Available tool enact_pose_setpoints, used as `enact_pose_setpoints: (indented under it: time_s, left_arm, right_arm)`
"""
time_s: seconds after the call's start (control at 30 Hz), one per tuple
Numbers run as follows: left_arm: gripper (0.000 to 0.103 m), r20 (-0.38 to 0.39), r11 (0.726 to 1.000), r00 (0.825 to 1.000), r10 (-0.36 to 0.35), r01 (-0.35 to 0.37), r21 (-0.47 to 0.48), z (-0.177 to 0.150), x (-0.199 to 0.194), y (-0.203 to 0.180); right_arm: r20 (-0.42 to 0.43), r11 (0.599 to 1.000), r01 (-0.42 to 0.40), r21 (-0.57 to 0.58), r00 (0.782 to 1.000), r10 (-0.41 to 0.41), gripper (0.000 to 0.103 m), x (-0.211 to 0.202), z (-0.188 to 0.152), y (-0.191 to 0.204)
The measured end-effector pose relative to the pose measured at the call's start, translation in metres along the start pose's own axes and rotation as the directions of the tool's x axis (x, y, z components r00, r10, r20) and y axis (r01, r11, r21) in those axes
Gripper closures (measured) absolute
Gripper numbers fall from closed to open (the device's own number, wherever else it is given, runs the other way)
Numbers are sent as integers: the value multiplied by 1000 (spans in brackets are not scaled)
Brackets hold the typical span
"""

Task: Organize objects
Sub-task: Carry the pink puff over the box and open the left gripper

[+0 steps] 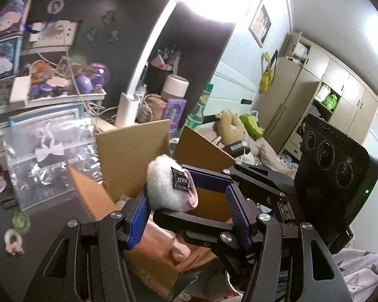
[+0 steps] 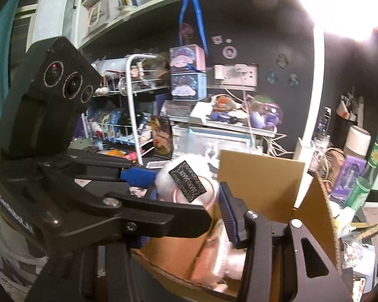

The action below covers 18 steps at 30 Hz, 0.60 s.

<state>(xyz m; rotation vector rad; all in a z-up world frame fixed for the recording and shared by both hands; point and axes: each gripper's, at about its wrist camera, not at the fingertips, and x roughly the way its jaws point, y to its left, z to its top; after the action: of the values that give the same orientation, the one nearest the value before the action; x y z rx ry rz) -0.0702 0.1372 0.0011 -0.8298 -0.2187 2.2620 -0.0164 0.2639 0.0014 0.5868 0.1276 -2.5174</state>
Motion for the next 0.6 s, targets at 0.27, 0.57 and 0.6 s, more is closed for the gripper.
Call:
enact_pose_setpoints:
  time_s: [0.27, 0.57, 0.6]
  left_arm:
    - [48, -42, 1000, 999, -10, 11, 13, 7, 24, -4]
    - [22, -41, 999, 999, 27, -26, 27, 10, 28, -5]
    - [22, -42, 999, 999, 30, -29, 30, 9, 27, -5]
  right_arm:
    - [-19, 999, 29, 27, 999, -28, 59, 0, -4, -24]
    - [-35, 996, 81, 32, 996, -80, 51, 1, -9, -34]
    - [-35, 996, 82, 31, 996, -81, 48, 1, -9, -34]
